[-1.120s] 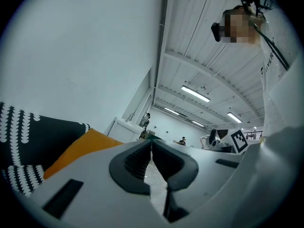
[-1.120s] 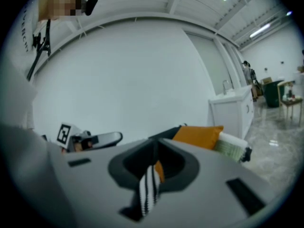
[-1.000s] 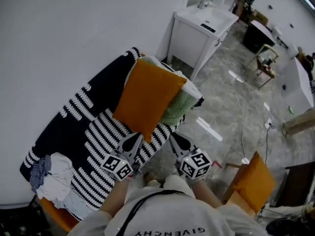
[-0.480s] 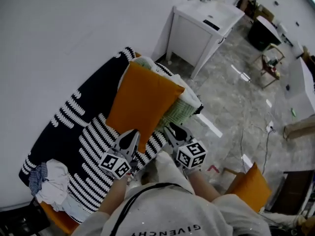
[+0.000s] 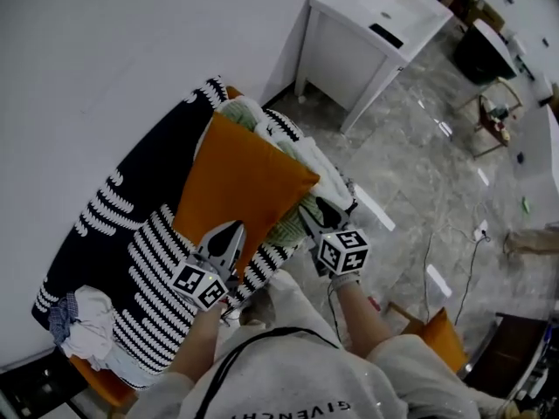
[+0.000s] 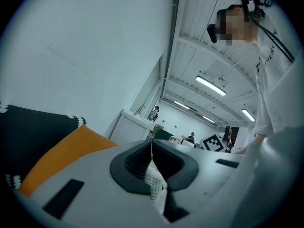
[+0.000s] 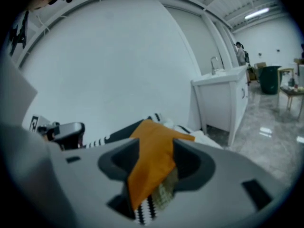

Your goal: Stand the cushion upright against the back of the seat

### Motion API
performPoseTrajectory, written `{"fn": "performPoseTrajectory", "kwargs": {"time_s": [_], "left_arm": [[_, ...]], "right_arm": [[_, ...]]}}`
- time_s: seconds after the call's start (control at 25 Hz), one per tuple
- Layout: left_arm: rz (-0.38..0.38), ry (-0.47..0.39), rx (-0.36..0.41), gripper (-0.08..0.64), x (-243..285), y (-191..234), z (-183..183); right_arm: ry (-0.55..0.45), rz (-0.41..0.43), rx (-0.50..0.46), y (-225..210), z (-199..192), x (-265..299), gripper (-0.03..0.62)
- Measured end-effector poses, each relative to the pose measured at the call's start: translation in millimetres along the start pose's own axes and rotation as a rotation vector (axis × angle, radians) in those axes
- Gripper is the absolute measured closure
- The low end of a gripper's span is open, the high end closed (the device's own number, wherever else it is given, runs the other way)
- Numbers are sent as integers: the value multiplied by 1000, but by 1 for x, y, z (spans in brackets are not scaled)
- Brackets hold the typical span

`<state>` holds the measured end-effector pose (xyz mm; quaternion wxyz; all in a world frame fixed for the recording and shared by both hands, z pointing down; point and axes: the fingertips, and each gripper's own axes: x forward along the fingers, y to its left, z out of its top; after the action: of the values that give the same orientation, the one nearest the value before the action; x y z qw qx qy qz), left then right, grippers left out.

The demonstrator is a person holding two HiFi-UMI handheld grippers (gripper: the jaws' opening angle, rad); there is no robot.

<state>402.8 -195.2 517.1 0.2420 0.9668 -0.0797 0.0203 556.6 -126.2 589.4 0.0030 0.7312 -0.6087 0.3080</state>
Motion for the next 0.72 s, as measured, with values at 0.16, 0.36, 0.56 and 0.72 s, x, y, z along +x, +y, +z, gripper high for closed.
{"fn": "performPoseTrajectory", "kwargs": {"time_s": [0.16,0.36,0.56,0.72], "left_arm": [[39,28,-14,535,19,14,-11],[92,59,-44,535,33,28,-22],[133,72,-63,535,44,35,-29],[148,69,-64,535,46,43,-38]], "right_arm": [[35,-18,42,-36,-1,29,355],[92,-16,105,-65,-12,62,304],[110,36,194,-76,-18,80,291],[126,68,210,-74,-19,88,291]]}}
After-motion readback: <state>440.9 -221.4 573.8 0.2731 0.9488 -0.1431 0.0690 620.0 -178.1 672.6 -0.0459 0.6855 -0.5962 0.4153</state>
